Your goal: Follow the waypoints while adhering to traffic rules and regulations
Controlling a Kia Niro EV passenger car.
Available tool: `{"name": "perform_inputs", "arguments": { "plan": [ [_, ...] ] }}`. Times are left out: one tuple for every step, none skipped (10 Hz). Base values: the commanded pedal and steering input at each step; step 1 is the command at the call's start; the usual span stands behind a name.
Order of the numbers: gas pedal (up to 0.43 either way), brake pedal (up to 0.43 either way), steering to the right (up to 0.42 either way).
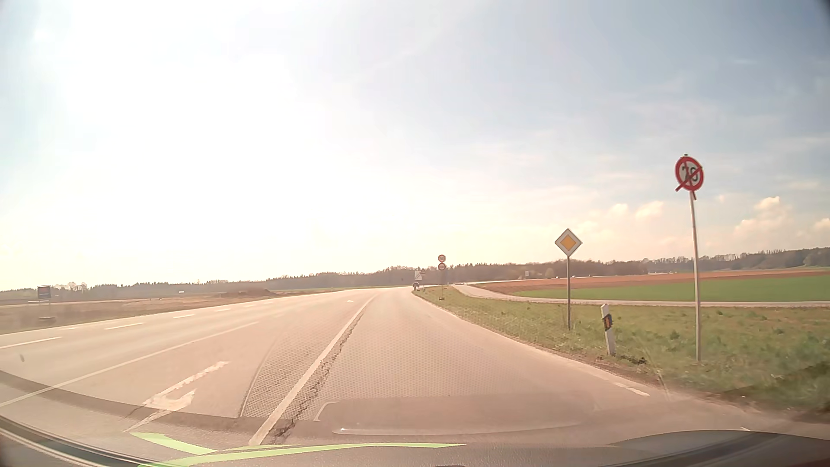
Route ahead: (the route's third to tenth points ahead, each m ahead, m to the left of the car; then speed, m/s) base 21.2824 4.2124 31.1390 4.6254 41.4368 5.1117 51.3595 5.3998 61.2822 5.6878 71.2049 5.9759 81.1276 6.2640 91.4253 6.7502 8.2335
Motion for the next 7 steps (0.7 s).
{"name": "perform_inputs", "arguments": {
  "plan": [
    [0.390, 0.000, -0.053],
    [0.390, 0.000, -0.043],
    [0.390, 0.000, -0.033],
    [0.390, 0.000, -0.025],
    [0.398, 0.000, -0.020],
    [0.398, 0.000, -0.016],
    [0.398, 0.000, -0.014]
  ]
}}
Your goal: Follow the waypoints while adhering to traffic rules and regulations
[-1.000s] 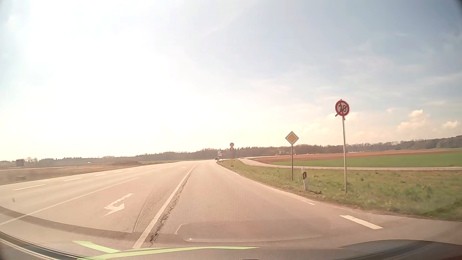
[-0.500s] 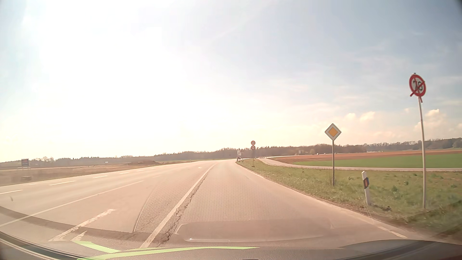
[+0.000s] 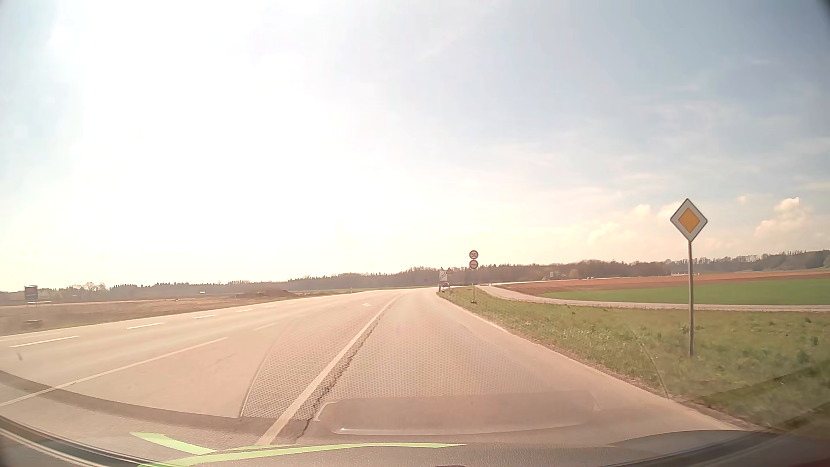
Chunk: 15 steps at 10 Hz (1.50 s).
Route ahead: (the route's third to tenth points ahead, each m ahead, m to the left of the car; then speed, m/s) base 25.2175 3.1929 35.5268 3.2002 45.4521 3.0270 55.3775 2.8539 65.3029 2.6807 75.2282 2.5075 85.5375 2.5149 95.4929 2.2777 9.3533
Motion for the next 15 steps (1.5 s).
{"name": "perform_inputs", "arguments": {
  "plan": [
    [0.409, 0.000, -0.014],
    [0.409, 0.000, -0.013],
    [0.409, 0.000, -0.012],
    [0.409, 0.000, -0.011],
    [0.409, 0.000, -0.009],
    [0.421, 0.000, -0.006],
    [0.421, 0.000, -0.005],
    [0.429, 0.000, -0.005],
    [0.429, 0.000, -0.005],
    [0.429, 0.000, -0.002],
    [0.429, 0.000, 0.000],
    [0.421, 0.000, 0.000],
    [0.409, 0.000, 0.000],
    [0.398, 0.000, 0.000],
    [0.390, 0.000, 0.000]
  ]
}}
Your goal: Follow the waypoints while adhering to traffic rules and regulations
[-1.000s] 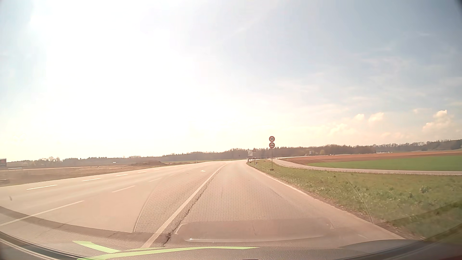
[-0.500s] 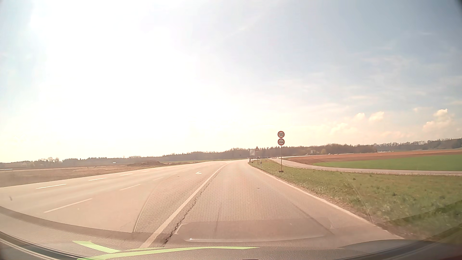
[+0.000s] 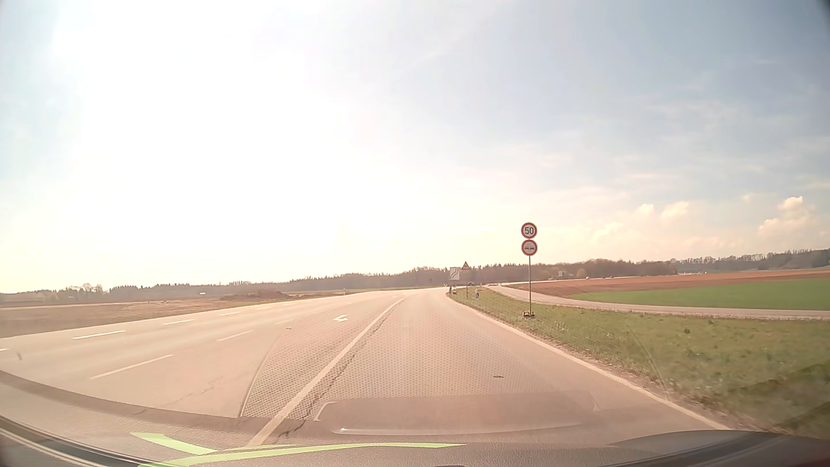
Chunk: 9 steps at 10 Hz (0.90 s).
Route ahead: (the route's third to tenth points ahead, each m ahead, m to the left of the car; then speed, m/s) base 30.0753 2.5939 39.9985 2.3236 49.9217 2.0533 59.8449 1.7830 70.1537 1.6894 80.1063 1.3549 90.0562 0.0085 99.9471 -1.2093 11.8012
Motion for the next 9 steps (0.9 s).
{"name": "perform_inputs", "arguments": {
  "plan": [
    [0.390, 0.000, 0.000],
    [0.390, 0.000, 0.000],
    [0.378, 0.000, 0.000],
    [0.370, 0.000, 0.000],
    [0.319, 0.000, 0.000],
    [0.260, 0.000, 0.000],
    [0.228, 0.000, 0.000],
    [0.228, 0.000, 0.000],
    [0.220, 0.000, 0.000]
  ]
}}
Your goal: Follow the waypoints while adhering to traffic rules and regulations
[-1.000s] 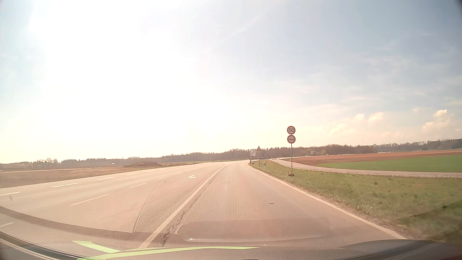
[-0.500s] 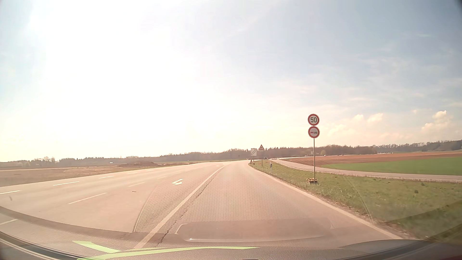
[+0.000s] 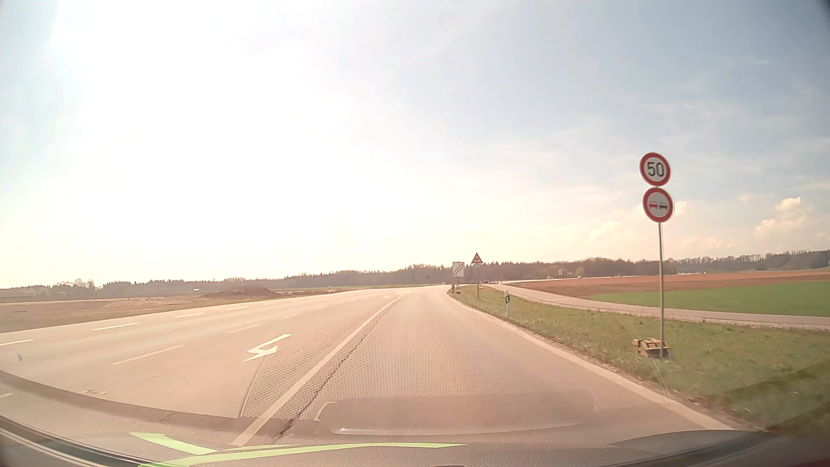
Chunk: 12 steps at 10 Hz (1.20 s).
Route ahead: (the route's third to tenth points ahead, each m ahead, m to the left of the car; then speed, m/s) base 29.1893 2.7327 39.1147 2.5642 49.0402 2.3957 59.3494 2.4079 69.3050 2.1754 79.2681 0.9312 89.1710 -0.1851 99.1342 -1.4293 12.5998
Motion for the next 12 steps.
{"name": "perform_inputs", "arguments": {
  "plan": [
    [0.197, 0.000, 0.000],
    [0.197, 0.000, 0.000],
    [0.177, 0.000, 0.001],
    [0.157, 0.000, 0.000],
    [0.157, 0.000, 0.000],
    [0.138, 0.000, 0.001],
    [0.138, 0.000, 0.000],
    [0.138, 0.000, 0.000],
    [0.138, 0.000, 0.000],
    [0.138, 0.000, 0.001],
    [0.138, 0.000, 0.000],
    [0.138, 0.000, 0.000]
  ]
}}
